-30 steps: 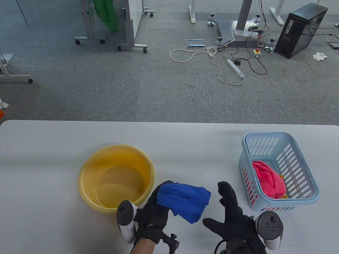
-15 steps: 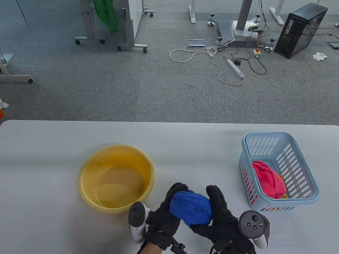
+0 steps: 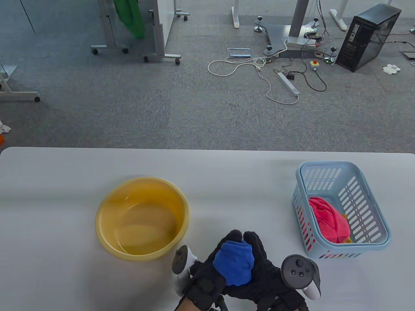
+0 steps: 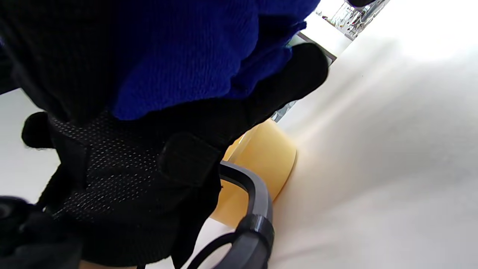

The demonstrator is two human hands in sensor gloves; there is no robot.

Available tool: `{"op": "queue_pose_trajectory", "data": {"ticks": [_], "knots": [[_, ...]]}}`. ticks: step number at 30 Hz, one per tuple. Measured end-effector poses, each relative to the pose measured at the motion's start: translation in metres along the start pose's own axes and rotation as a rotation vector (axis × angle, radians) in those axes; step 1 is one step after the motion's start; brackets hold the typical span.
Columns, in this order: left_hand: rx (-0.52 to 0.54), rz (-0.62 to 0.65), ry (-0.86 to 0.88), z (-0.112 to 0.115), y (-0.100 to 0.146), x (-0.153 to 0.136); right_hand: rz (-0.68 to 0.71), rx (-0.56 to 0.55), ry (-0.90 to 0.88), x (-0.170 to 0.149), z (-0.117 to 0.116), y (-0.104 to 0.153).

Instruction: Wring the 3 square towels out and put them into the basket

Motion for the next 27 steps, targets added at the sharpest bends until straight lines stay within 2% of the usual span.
{"op": "queue_pose_trajectory", "data": {"ticks": [4,13,15,17,23,27], "knots": [[-0.088,-0.023,0.077,0.004,0.0,-0.002,0.016,-0.026,-0.002,0.002,-0.004,-0.001],[-0.129,-0.025,0.062,0.008,-0.001,-0.005,0.058,-0.145,0.002,0.005,-0.001,0.002],[-0.117,-0.021,0.037,0.008,-0.001,-0.003,0.081,-0.174,0.014,0.006,0.0,0.004],[-0.099,-0.014,-0.002,0.007,-0.001,-0.001,0.099,-0.283,0.025,0.009,0.002,0.007],[-0.051,-0.027,-0.094,-0.001,0.0,0.004,0.101,-0.29,0.046,0.014,0.009,0.011],[0.048,-0.029,-0.179,-0.017,0.003,0.013,0.031,-0.387,-0.051,0.005,0.017,0.017]]}}
Point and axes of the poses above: the tracker on the back of each hand, its own x axis roughly to the thumb side, its own y axis roughly from the fingertips to the wrist, z = x × y, the point moved 1 cm from there along -y, roughly from the wrist to the fingertips, and after that the axes turned 8 degrees about x, right-handed, at the moved point
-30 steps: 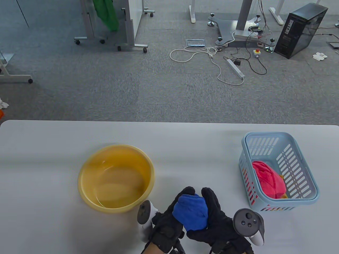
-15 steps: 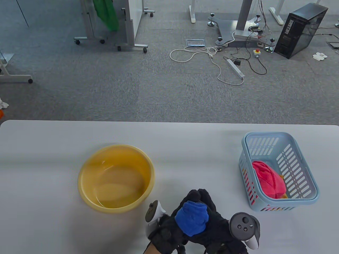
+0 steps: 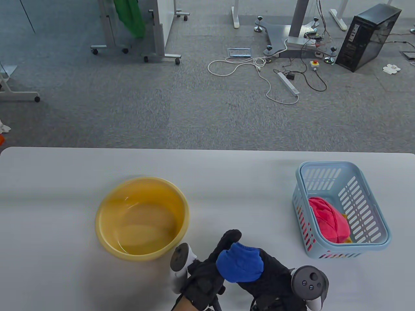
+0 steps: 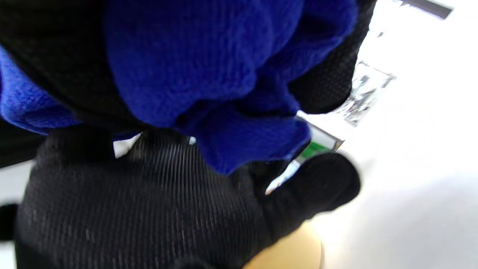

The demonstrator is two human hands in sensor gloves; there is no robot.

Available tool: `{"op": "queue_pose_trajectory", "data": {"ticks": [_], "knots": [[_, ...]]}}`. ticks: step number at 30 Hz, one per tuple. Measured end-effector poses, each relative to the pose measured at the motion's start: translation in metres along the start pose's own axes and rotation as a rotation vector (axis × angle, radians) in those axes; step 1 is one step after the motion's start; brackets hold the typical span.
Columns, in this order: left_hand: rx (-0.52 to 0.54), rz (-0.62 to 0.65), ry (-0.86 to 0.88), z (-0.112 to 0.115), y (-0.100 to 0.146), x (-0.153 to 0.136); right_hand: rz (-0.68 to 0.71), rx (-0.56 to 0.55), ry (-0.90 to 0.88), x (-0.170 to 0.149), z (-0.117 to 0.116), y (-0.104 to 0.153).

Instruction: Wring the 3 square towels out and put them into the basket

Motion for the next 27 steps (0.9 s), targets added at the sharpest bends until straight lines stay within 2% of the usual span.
{"op": "queue_pose_trajectory", "data": {"ticks": [3,5,6,8,10,13,18,20,27], "knots": [[0.134,0.012,-0.087,-0.02,0.006,0.006,-0.052,-0.063,-0.011,-0.003,0.011,0.003],[0.221,-0.004,-0.062,-0.028,0.01,0.01,-0.073,-0.099,0.043,-0.001,0.017,0.005],[0.236,0.012,-0.053,-0.029,0.01,0.012,-0.065,-0.125,0.128,0.004,0.019,0.006],[0.209,0.016,-0.065,-0.027,0.009,0.013,-0.032,-0.146,0.309,0.013,0.022,0.006],[0.119,0.023,-0.081,-0.021,0.006,0.013,0.003,-0.177,0.362,0.019,0.023,0.007],[0.057,-0.018,-0.088,-0.01,0.003,0.013,0.011,-0.211,0.493,0.023,0.024,0.01],[0.162,-0.167,-0.206,-0.008,0.01,0.015,0.013,-0.228,0.737,0.032,0.012,0.01],[0.159,-0.209,-0.182,-0.008,0.013,0.017,-0.024,-0.247,0.947,0.037,0.002,0.01],[0.083,-0.326,-0.081,0.001,0.015,0.012,0.042,-0.166,1.119,0.039,-0.027,0.008]]}}
Point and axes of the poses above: the tracker on the back of each hand, its own x axis roughly to the thumb side, its own y axis roughly from the fingertips to the wrist, z = x × y, the point moved 1 cm from there along -y, roughly from the wrist to the fingertips, and after that the axes turned 8 degrees about x, right-handed, at the moved point
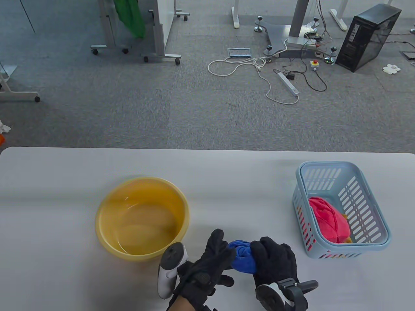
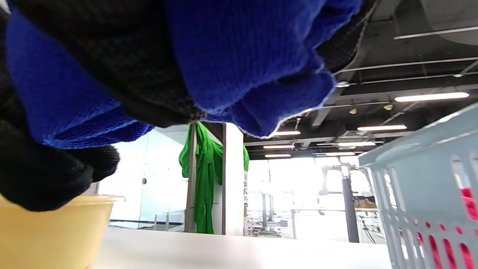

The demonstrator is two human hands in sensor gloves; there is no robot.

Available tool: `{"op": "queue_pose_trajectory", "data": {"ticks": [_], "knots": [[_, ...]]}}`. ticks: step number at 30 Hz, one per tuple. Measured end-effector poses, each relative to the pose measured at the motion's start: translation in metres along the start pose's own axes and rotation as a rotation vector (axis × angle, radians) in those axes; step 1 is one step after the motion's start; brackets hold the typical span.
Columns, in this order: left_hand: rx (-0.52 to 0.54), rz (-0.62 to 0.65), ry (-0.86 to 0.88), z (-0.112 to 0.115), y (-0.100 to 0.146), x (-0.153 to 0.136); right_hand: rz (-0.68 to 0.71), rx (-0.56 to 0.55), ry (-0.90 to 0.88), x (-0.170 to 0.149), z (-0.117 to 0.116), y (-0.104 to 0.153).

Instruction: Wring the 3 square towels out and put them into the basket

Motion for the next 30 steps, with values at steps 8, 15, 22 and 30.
{"op": "queue_pose_trajectory", "data": {"ticks": [8,15,22,30], "knots": [[-0.071,-0.075,0.109,0.006,-0.005,-0.017,0.078,0.02,0.023,0.009,-0.001,0.0],[0.126,0.008,0.03,-0.001,-0.006,-0.015,0.116,0.053,-0.047,0.011,-0.004,-0.001],[0.193,0.219,-0.074,0.0,-0.005,0.002,0.088,0.081,-0.238,0.0,-0.002,-0.002],[0.258,0.433,-0.321,0.002,0.005,0.028,0.041,0.172,-0.585,-0.012,-0.01,-0.005]]}}
Point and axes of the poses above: the tracker on the back of each hand, its own x axis roughly to the thumb side, its own y axis roughly from the fingertips to the wrist, z = x × y, the point moved 1 cm from there along -y, roughly from the wrist to the fingertips, and after that the axes turned 8 degrees about x, right-handed, at the moved point
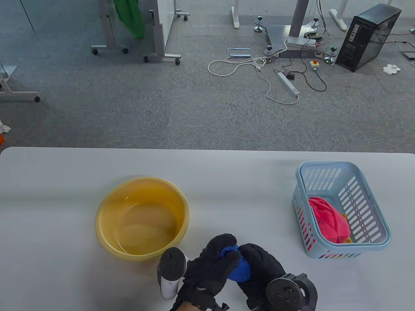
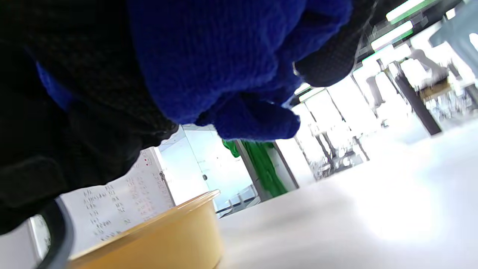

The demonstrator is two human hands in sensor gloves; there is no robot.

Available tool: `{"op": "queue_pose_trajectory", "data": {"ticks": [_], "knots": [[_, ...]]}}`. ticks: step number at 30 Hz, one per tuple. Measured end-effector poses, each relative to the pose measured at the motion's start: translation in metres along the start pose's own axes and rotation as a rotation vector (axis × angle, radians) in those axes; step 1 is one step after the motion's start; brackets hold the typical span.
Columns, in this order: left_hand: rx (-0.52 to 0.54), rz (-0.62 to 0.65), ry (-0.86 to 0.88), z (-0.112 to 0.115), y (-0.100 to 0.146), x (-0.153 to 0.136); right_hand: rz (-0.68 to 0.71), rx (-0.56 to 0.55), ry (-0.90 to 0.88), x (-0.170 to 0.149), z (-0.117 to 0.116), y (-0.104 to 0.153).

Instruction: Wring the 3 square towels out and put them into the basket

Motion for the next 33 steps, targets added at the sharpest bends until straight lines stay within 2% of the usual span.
{"op": "queue_pose_trajectory", "data": {"ticks": [4,9,13,16,20,24,33], "knots": [[-0.008,0.063,-0.054,-0.001,-0.002,0.005,-0.039,0.048,-0.137,-0.008,-0.004,-0.002],[0.027,0.17,-0.171,-0.002,-0.001,0.014,-0.084,0.166,-0.353,-0.019,-0.014,-0.006],[0.114,0.299,-0.189,-0.001,0.003,0.022,-0.067,0.263,-0.511,-0.021,-0.019,-0.008],[0.094,0.355,-0.218,-0.001,0.003,0.028,-0.06,0.322,-0.573,-0.022,-0.022,-0.009],[0.07,0.366,-0.21,-0.004,0.001,0.031,-0.097,0.45,-0.713,-0.022,-0.031,-0.01],[0.07,0.371,-0.193,-0.004,0.002,0.033,-0.069,0.491,-0.752,-0.023,-0.034,-0.012],[-0.007,0.316,-0.088,0.0,0.002,0.035,0.007,0.725,-0.991,-0.025,-0.051,-0.012]]}}
Point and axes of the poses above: the tracker on the back of each hand, its own x axis roughly to the thumb side, its own y axis roughly from the fingertips to the wrist, z = x × y, the point moved 1 cm from there along -y, roughly from the wrist to the fingertips, and after that the axes turned 8 degrees about x, right-handed, at the moved point
